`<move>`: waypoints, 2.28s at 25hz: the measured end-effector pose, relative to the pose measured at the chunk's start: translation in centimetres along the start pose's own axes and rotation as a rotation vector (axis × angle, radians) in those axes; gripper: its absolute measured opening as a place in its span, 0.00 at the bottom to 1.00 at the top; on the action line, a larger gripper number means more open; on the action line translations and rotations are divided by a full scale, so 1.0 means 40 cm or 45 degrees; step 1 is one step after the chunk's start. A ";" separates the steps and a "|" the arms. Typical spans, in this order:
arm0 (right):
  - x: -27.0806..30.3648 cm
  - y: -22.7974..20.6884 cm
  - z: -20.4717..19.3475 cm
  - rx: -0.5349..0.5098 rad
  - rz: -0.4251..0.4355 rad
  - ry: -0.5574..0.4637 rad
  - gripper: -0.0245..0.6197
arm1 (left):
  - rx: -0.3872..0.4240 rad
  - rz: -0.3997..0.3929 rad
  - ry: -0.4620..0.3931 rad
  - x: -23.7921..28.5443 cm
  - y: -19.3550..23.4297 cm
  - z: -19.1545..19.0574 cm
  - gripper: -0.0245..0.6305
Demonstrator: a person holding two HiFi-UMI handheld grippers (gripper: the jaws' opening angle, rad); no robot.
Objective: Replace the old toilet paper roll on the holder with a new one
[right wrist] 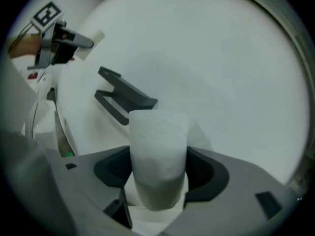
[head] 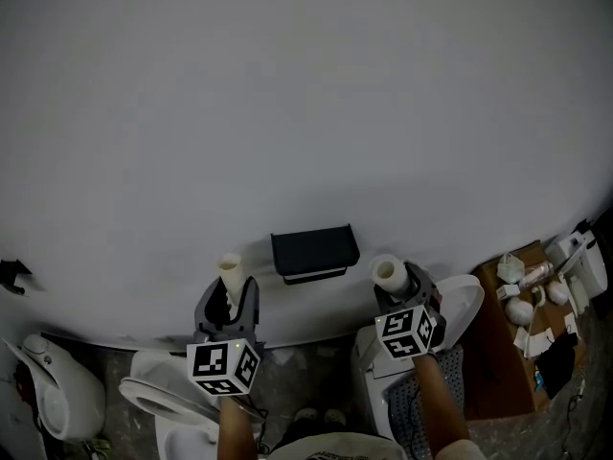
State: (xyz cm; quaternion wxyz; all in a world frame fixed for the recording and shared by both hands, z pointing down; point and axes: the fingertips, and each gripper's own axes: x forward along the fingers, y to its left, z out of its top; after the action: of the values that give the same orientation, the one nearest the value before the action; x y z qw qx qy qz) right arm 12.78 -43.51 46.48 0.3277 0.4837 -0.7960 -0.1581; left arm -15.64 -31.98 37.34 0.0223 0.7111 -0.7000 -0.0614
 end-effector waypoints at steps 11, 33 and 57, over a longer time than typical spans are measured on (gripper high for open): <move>0.100 0.011 -0.042 -0.859 -0.096 0.216 0.50 | -0.014 0.015 0.019 -0.014 0.026 -0.010 0.35; 0.163 0.113 0.003 -0.998 -0.066 0.188 0.50 | 0.025 0.098 0.041 -0.045 0.082 -0.009 0.35; 0.164 0.258 0.113 -0.970 -0.153 0.048 0.50 | 0.022 0.289 0.053 -0.190 0.198 -0.017 0.35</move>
State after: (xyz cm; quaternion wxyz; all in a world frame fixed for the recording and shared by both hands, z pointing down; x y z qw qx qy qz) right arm 0.78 -44.57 51.45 0.4886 0.3759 -0.6442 -0.4527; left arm -23.51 -24.56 39.35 0.0374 0.6285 -0.7760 -0.0378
